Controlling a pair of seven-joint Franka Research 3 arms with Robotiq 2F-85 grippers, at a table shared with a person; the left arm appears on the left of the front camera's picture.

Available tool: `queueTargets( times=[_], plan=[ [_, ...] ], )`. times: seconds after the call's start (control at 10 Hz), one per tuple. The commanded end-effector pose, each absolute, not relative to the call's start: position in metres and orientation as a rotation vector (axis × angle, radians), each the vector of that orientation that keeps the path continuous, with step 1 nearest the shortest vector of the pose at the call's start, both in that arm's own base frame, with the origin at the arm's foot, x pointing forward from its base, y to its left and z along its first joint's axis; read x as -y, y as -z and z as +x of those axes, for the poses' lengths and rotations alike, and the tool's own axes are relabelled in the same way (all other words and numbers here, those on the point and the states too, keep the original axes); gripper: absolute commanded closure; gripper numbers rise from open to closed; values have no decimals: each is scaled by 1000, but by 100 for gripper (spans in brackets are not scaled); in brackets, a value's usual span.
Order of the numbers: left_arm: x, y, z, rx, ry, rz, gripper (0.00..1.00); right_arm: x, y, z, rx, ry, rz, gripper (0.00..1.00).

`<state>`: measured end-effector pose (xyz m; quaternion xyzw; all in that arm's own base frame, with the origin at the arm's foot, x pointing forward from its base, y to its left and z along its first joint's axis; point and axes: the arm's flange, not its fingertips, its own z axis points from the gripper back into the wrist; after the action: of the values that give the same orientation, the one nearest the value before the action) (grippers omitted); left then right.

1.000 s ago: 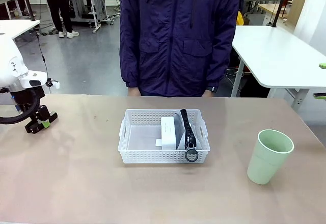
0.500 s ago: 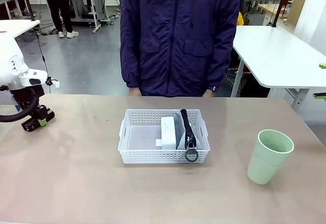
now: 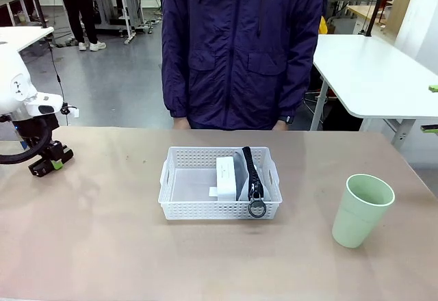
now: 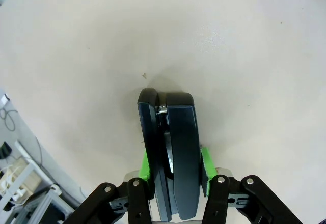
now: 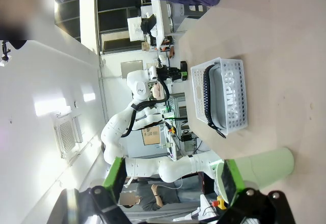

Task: Efficiently arrange items inside the basket to fit them all.
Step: Pick up the Stapler and place it inside the Organizing basket.

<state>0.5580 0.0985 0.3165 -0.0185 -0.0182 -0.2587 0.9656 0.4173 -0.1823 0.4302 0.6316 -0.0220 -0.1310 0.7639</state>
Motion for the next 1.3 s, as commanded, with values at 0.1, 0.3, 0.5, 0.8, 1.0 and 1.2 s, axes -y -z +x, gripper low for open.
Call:
queueTargets(
  times=[0.1,0.3,0.5,0.8,1.0,1.2],
  plan=[
    [-102,-369,510,134,515,-76,100,182,-433,416,38,297,1353,0],
    [-97,-423,444,177,517,-133,100,182,-433,416,38,297,1353,0],
    [-97,-458,368,179,620,-256,100,182,-433,416,38,297,1353,0],
    [-112,-465,278,390,693,-343,100,182,-433,416,38,297,1353,0],
    [-114,-466,285,388,653,-392,100,182,-433,416,38,297,1353,0],
    [-113,-477,281,360,675,-344,100,182,-433,416,38,297,1353,0]
  ],
)
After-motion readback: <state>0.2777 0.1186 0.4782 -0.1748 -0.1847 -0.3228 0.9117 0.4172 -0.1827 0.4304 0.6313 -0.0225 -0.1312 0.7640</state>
